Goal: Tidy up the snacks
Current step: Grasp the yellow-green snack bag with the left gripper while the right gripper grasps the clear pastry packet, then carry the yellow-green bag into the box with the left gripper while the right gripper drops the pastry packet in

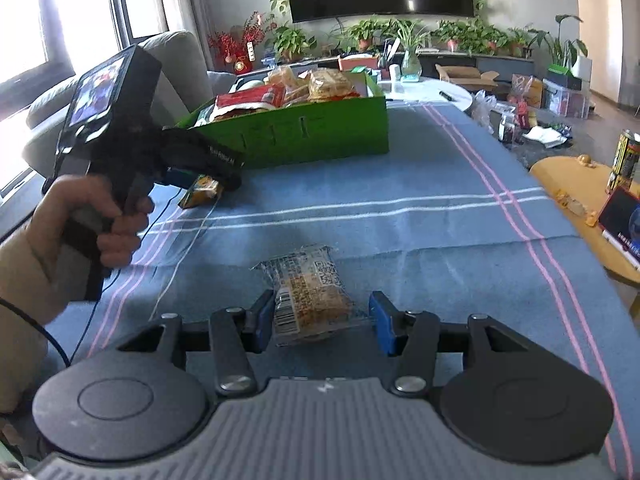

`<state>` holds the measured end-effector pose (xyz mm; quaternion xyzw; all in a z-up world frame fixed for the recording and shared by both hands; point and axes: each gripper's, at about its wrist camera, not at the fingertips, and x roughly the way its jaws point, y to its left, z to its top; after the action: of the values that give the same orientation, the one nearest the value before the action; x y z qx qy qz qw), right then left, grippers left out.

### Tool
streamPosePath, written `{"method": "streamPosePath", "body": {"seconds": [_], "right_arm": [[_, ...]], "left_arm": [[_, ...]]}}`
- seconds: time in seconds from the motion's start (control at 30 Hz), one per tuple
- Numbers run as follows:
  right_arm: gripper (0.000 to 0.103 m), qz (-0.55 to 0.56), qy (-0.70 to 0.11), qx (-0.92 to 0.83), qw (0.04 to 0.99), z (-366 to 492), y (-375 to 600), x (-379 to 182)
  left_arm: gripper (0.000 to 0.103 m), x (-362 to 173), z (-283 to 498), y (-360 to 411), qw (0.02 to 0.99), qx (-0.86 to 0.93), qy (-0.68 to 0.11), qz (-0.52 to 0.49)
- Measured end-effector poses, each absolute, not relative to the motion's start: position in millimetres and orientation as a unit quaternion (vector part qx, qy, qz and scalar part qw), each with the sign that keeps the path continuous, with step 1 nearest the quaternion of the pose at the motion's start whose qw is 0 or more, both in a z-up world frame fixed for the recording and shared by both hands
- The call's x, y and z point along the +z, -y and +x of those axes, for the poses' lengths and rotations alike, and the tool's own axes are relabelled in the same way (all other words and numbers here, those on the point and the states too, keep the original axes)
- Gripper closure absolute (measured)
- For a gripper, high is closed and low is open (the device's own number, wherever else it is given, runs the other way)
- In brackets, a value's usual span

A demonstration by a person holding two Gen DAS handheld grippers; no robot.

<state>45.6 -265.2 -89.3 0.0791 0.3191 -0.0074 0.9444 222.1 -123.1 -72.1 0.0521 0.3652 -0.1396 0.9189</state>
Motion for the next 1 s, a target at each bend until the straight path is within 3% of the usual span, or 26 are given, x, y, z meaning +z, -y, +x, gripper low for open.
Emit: {"method": "streamPosePath", "body": {"seconds": [0.1, 0.57, 1.0], "right_arm": [[0.022, 0.074, -0.312, -0.020, 0.947, 45.1, 266.3, -85.3], [0.022, 0.061, -0.265, -0.020, 0.962, 42.7, 255.8, -56.4], [0.022, 0.053, -0.233, -0.007, 0.971, 4.1, 235.8, -39.6]], "left_arm": [[0.065, -63.7, 205.2, 110.3, 0.916, -0.167, -0.366, 0.006], [0.065, -11.4, 105.8, 61.1, 0.934, -0.191, -0.302, -0.027], [0.064, 1.4, 35.8, 29.5, 0.946, -0.179, -0.266, -0.042]]}}
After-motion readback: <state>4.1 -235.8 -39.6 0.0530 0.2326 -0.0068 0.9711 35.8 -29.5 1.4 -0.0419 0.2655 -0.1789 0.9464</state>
